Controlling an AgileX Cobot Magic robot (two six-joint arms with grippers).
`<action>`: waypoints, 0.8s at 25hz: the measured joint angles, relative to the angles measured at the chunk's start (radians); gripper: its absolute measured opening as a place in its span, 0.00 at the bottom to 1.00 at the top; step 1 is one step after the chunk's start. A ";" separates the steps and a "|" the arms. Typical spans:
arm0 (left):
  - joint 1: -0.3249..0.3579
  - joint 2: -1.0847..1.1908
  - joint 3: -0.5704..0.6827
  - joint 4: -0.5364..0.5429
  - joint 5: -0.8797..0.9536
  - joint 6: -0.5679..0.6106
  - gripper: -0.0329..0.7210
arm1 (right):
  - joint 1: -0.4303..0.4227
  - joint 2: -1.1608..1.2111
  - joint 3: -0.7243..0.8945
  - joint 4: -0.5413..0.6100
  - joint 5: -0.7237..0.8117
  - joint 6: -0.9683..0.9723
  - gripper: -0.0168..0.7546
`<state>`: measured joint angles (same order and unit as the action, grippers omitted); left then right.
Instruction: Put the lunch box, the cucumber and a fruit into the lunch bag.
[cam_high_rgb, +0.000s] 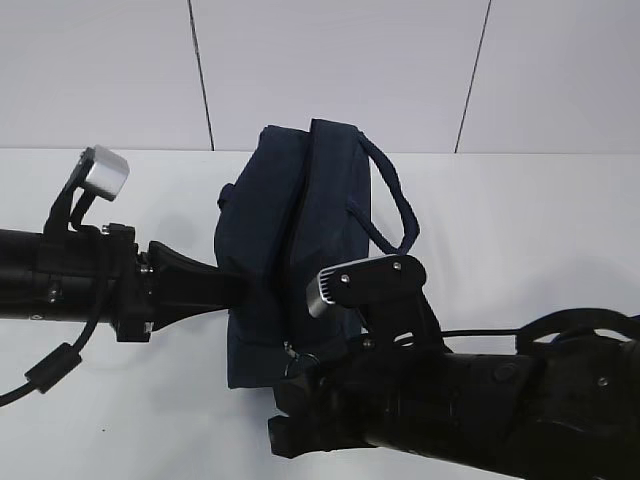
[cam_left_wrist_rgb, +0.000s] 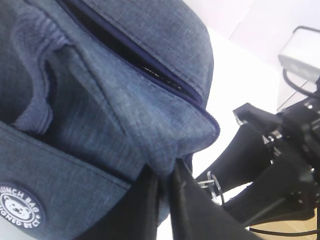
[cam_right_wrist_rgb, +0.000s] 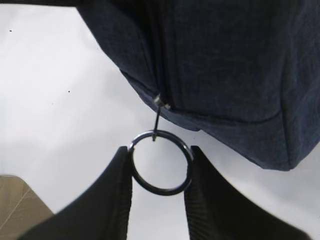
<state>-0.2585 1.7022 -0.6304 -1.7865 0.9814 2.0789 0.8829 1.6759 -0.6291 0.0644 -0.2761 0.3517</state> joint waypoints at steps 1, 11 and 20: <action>0.000 0.000 0.000 0.000 0.000 0.000 0.06 | 0.000 -0.001 0.000 0.000 0.003 -0.009 0.32; 0.000 0.000 0.000 0.002 0.000 0.000 0.06 | -0.002 -0.005 0.000 -0.002 0.023 -0.047 0.32; 0.000 0.000 0.000 0.002 0.000 0.000 0.06 | -0.002 0.030 -0.004 -0.004 -0.006 -0.051 0.39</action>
<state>-0.2585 1.7022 -0.6304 -1.7847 0.9814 2.0789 0.8813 1.7057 -0.6327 0.0606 -0.2824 0.3012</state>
